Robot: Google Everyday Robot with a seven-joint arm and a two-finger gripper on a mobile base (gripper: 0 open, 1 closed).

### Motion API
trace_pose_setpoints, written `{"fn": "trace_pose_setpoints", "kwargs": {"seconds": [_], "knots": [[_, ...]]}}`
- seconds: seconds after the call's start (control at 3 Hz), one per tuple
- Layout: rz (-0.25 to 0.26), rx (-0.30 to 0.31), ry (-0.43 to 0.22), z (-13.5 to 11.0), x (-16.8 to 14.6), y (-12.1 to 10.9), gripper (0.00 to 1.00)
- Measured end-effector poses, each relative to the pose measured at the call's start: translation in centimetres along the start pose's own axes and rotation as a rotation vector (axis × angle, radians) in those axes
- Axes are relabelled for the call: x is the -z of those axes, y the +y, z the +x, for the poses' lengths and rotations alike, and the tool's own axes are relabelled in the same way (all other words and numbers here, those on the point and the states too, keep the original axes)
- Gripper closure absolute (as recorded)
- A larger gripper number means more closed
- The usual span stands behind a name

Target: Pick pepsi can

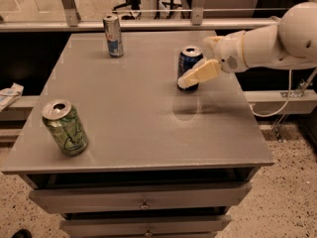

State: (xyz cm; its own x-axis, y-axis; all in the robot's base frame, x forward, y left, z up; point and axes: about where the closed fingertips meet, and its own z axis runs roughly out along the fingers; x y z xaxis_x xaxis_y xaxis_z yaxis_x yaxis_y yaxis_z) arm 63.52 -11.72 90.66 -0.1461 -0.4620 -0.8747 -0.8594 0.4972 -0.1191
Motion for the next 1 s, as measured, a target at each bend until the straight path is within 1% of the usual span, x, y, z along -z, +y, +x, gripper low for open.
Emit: {"fn": "trace_pose_setpoints", "kwargs": {"seconds": [0.33, 0.67, 1.0], "knots": [[-0.004, -0.008, -0.040, 0.06, -2.02, -0.32, 0.00], [0.005, -0.019, -0.064, 0.39, -2.30, -0.89, 0.15], [0.011, -0.027, -0.097, -0.25, -1.34, -1.03, 0.38]]}}
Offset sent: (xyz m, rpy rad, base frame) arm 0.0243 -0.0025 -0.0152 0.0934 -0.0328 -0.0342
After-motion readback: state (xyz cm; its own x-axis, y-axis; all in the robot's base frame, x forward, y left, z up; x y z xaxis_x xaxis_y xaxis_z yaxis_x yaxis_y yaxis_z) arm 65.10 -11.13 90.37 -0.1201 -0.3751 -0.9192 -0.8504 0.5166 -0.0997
